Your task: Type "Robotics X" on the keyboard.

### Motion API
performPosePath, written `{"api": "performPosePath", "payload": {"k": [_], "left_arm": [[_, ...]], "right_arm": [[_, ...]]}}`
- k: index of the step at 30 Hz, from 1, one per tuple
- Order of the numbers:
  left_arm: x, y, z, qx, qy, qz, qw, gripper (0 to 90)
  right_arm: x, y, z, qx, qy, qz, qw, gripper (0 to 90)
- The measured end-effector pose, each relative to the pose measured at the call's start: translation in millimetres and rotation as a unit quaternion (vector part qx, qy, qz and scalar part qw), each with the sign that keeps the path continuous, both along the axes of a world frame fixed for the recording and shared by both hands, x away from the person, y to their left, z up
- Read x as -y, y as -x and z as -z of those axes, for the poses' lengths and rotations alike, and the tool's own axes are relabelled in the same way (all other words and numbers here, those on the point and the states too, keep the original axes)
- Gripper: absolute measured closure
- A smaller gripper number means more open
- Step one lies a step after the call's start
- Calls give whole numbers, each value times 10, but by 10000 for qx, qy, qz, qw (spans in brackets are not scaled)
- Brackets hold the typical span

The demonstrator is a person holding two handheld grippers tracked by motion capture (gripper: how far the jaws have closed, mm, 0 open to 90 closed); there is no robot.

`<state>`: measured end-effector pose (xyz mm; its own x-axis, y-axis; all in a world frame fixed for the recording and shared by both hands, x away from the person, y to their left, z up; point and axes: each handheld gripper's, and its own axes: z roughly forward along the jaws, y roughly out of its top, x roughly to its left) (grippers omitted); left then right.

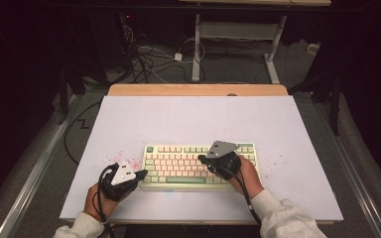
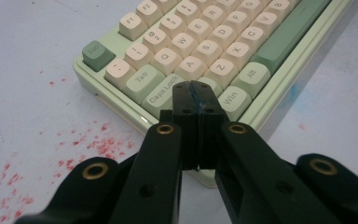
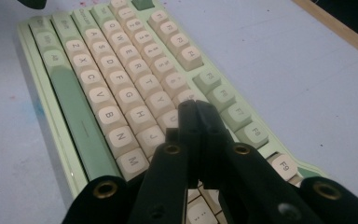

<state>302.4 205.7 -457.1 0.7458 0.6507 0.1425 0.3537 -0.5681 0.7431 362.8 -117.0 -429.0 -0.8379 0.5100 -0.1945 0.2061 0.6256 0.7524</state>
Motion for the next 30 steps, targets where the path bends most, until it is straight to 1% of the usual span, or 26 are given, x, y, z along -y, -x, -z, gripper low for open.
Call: {"api": "performPosePath", "payload": {"k": [2,3,9,11,12,14,21,30], "left_arm": [[0,0,-3,8,1,-3,10000,872],[0,1,-6,9,-2,0,10000,873],[-6,-6,-10,35,20,-21,10000,872],[1,-7,-12,44,24,-22,10000,871],[3,-10,-15,60,32,-24,10000,871],[12,-15,-23,79,45,-27,10000,871],[44,-20,-28,101,38,17,9999,870],[40,-23,-25,83,39,20,10000,871]], "right_arm": [[2,10,-6,21,-50,-65,10000,900],[-7,22,-8,-4,-102,-32,9999,900],[-37,71,-28,52,-161,-182,9997,900],[-50,87,-28,40,-180,-202,9996,900],[-51,92,-29,56,-153,-246,9996,900],[-64,109,-28,30,-226,-249,9994,900],[-89,141,-25,33,-222,-300,9993,900],[-127,166,-5,-3,-216,-364,9991,900]]}}
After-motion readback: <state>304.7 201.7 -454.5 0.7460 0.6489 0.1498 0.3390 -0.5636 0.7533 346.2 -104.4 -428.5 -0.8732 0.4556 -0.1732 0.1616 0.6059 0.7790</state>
